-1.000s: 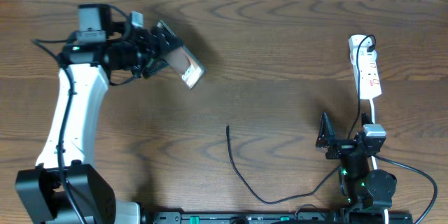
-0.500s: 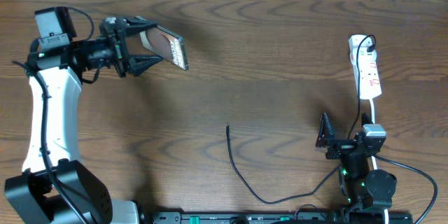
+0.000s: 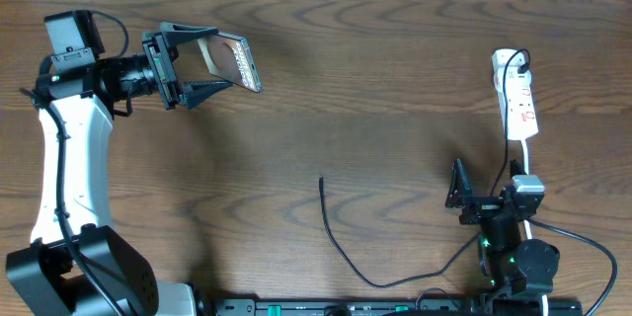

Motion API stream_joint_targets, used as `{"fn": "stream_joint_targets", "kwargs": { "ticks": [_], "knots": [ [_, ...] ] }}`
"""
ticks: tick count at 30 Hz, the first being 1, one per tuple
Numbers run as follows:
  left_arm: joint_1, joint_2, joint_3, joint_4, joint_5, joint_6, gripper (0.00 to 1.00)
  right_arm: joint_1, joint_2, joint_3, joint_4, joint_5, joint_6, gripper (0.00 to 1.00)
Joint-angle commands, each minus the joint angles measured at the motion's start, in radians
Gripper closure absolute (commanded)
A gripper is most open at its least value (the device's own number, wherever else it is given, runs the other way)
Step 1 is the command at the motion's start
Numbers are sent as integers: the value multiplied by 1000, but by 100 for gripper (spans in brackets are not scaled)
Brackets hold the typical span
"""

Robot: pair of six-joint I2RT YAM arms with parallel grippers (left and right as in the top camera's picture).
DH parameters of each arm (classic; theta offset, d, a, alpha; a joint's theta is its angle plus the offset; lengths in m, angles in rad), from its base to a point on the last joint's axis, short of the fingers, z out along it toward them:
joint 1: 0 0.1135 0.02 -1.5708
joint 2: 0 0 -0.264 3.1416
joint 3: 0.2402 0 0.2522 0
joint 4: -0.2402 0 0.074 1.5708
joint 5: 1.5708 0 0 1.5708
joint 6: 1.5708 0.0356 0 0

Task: Plug charger to phone and switch on socket
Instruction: 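Lift the phone with the left gripper and swing it toward center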

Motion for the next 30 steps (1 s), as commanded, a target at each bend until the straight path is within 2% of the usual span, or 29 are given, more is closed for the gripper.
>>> {"fn": "stream_joint_targets", "kwargs": {
  "ticks": [1, 24, 30],
  "knots": [
    [6, -29, 23, 4, 63, -30, 93, 5, -3, -1, -4, 7, -14, 1],
    [6, -29, 23, 5, 63, -55, 93, 4, -3, -1, -3, -2, -5, 1],
    [6, -29, 22, 8, 60, -36, 93, 4, -3, -1, 97, -167, 255, 1]
  ]
}}
